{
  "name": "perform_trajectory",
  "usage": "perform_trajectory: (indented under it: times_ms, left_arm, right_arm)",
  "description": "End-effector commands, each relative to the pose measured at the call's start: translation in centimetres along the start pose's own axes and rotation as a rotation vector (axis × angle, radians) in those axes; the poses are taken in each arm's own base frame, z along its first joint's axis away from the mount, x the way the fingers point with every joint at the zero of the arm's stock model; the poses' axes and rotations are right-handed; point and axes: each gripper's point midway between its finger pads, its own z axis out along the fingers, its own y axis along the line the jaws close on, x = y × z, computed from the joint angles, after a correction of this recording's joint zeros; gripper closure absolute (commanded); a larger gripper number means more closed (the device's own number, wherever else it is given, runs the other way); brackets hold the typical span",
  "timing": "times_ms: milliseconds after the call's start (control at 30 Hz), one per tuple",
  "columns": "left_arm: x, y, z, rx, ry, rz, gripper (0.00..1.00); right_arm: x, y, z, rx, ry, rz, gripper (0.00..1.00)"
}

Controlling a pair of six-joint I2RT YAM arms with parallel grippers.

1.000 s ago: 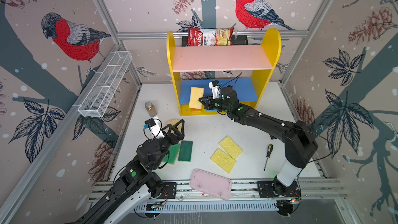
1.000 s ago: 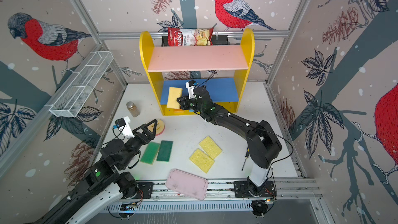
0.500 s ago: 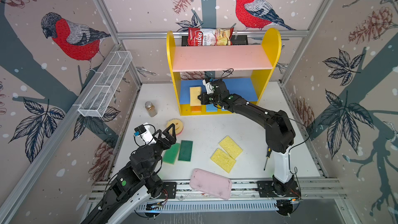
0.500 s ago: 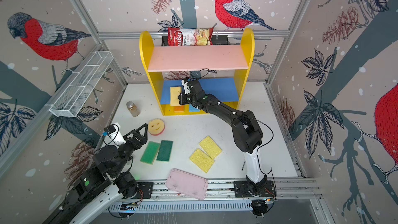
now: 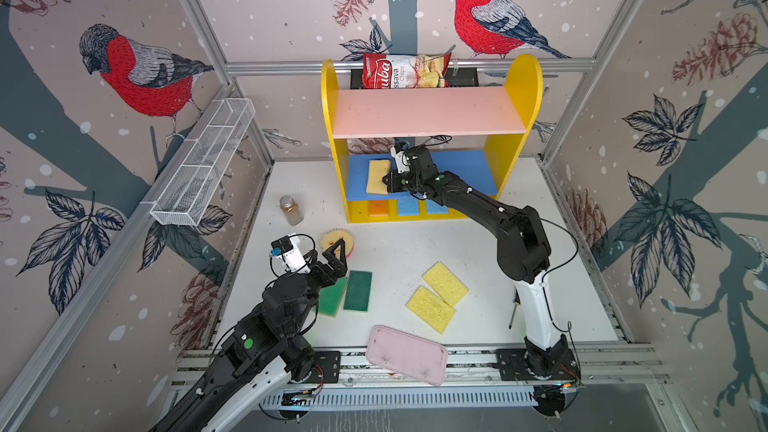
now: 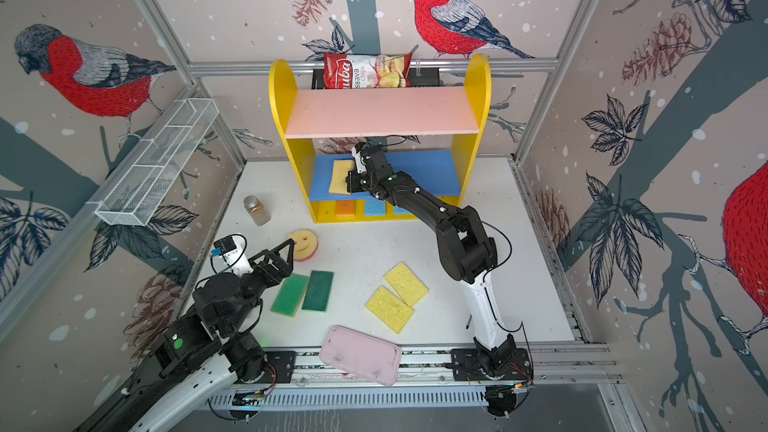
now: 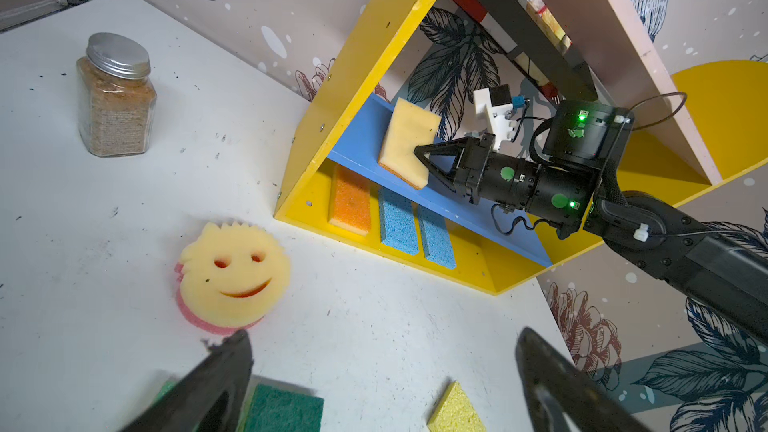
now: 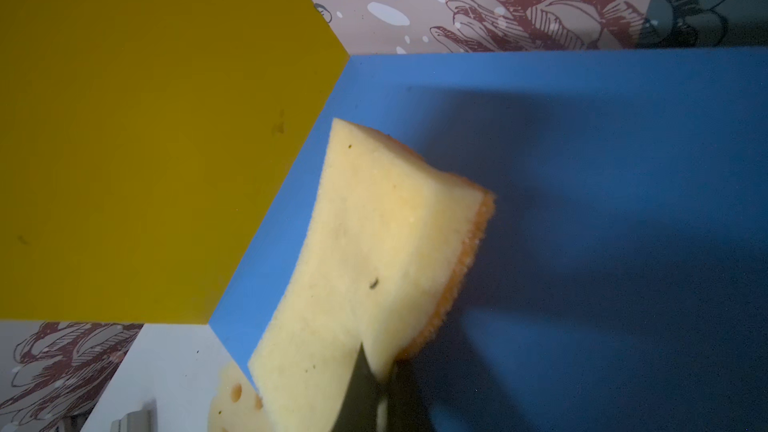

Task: Place and organize the cleaning sponges onto the shelf
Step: 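Lower the yellow sponge onto the blue shelf top with the right gripper, then push the yellow sponge farther back on the blue shelf with the right gripper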

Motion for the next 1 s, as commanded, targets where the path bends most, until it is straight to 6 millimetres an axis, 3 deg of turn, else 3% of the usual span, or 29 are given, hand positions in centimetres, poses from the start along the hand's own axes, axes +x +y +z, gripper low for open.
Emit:
perform_trajectory:
  times_ms: [0,267,433,800,967]
  left_arm:
    - [-0.9,-0.7,-0.1,0.02,-0.027,0.0,0.02]
    - [-0.9,-0.9,0.3,0.017,-0.024,0.004,0.03]
    - [-0.7,-1.1,0.5,0.018,-0.017,0.009,0.02]
    - [-0.7,-1.1,0.5,0.017,-0.014,0.007,0.02]
    - [-0.6,-1.1,0.5,0.017,-0.011,0.004,0.02]
  right_arm:
    - [0.2,-0.6,0.4,0.037,0.019,-0.039,1.0]
    - [1.4,-1.2,1.1,0.074,0.066,-0.081,1.0]
    - [1.6,-1.5,1.2,0.101,0.071,-0.093,0.8]
    - [-0.1,-2.9,0.4,0.206,0.003,-0.098,0.43]
    - [-1.0,-2.2,-0.7,0.205,-0.024,-0.082,0.39]
